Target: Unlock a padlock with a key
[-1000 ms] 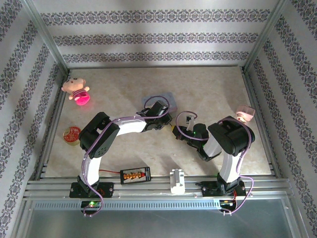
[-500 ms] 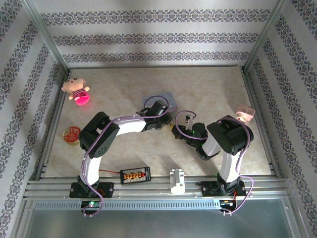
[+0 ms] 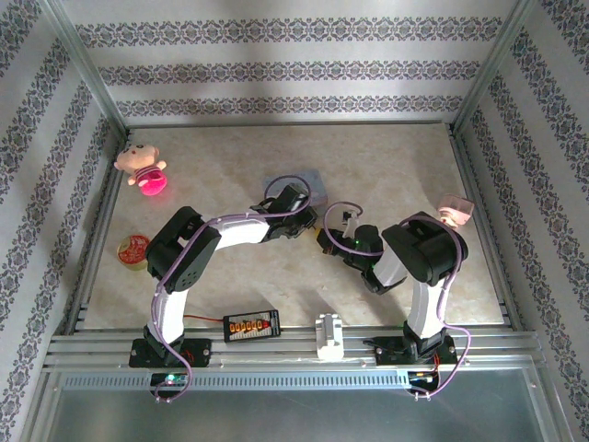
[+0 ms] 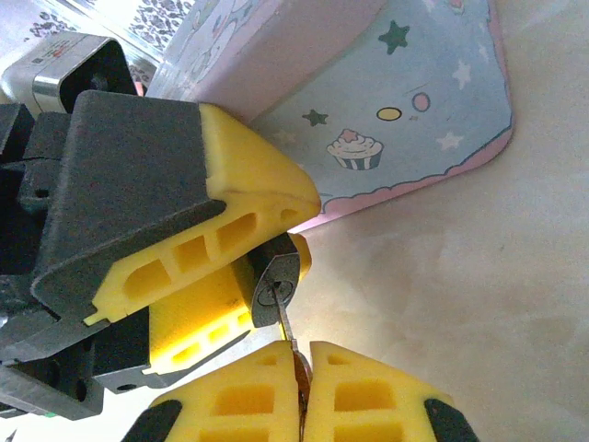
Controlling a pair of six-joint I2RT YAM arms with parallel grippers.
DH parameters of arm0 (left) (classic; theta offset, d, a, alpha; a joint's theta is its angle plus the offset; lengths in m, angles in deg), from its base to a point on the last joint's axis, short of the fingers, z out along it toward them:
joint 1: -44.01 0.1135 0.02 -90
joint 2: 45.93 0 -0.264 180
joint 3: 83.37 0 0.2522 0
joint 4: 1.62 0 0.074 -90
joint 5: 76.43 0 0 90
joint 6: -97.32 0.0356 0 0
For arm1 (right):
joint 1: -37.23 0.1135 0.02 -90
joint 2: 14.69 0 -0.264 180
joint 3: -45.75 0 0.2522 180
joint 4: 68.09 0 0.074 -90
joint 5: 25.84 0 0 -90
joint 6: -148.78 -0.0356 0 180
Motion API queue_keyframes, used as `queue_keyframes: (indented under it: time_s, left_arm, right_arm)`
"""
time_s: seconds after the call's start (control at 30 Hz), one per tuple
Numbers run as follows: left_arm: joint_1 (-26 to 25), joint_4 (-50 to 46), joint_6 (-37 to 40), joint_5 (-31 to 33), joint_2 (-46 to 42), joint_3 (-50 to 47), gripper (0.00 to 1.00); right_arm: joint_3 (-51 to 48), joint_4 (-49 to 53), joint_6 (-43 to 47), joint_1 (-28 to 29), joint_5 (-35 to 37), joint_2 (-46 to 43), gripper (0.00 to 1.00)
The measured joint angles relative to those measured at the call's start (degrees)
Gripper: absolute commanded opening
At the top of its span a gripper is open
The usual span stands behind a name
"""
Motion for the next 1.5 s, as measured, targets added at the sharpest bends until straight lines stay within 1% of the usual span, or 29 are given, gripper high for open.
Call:
queue_keyframes:
  time_s: [0.37, 0.6, 0.83, 1.5]
  left_arm:
    - [0.02, 0.0, -0.24, 0.02, 0.02, 0.02, 0.0]
    - [0.0, -0.02, -0.22, 0.02, 0.15, 0.17, 0.0]
    - [0.0, 0.0, -0.11, 0.15, 0.35, 0.31, 0.0]
    - [-0.07, 3.8, -2.36, -1.75, 0.31, 0.17, 0.0]
  right_arm:
    - [0.22, -0.31, -6.54, -0.15, 0.48, 0.39, 0.0]
    - [0.55, -0.09, -8.11, -0.68, -0.7, 0.48, 0.0]
    - [2.16, -0.7, -10.14, -3.26, -6.38, 2.6, 0.0]
    - [4.68, 0.42, -12.52, -10.23, -20.02, 2.36, 0.0]
